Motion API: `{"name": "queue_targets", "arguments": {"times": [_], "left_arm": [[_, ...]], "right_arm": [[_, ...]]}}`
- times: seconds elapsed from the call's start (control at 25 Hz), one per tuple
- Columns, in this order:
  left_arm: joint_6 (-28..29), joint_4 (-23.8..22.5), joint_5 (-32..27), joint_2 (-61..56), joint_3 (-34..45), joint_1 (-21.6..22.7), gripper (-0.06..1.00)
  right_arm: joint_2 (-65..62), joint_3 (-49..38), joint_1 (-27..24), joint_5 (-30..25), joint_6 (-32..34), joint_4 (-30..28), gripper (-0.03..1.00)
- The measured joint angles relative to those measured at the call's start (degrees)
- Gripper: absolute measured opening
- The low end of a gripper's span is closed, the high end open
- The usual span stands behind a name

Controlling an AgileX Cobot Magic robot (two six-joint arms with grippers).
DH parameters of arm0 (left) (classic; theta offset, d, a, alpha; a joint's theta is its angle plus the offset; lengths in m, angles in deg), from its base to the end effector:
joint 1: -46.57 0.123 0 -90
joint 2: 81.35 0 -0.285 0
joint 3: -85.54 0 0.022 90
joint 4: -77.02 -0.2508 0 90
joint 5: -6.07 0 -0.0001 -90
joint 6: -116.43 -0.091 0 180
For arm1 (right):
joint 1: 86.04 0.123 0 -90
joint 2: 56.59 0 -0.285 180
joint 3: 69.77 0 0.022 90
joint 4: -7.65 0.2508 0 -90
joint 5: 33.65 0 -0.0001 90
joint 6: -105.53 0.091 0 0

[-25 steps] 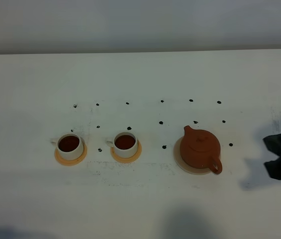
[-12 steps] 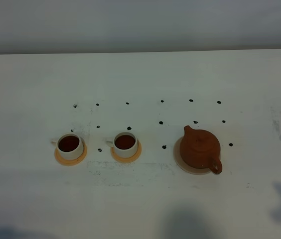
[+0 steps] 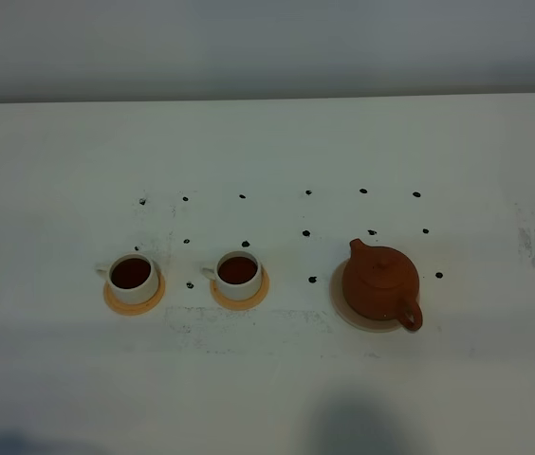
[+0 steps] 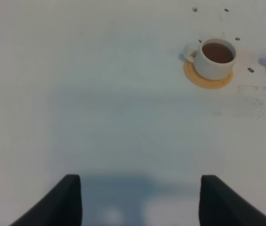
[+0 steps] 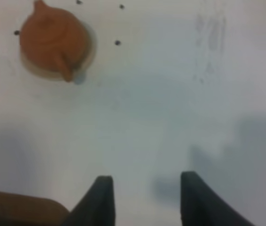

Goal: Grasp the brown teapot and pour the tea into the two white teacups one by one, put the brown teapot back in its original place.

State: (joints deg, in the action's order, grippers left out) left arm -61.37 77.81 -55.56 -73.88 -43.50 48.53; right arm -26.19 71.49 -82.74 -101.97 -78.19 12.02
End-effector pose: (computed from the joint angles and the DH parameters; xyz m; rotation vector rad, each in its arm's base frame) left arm -0.0017 -0.0012 0.2644 -0.0756 2.0941 -0.0192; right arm 0.0416 0.0089 0.3102 -0.1461 2.3931 0.0947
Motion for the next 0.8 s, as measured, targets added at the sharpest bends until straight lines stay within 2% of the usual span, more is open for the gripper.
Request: {"name": "queue_targets", "arguments": {"times": [0.28,0.64,0.8], "left_arm": [[0.00,0.00,0.00,0.00,0.00,0.00,0.54],[0.00,0.00,0.00,0.00,0.00,0.00,0.54],[0.00,0.00,0.00,0.00,0.00,0.00,0.54]], "right_arm": [[-6.96,-6.94,-2.60,4.79,-0.56,-0.16,0.29],[-13.37,-8.51,-6.39,4.61,-0.76,-1.45,0.23],[-17.85,-8.51,-6.59,4.61,-0.65,-1.79,0.23]]}}
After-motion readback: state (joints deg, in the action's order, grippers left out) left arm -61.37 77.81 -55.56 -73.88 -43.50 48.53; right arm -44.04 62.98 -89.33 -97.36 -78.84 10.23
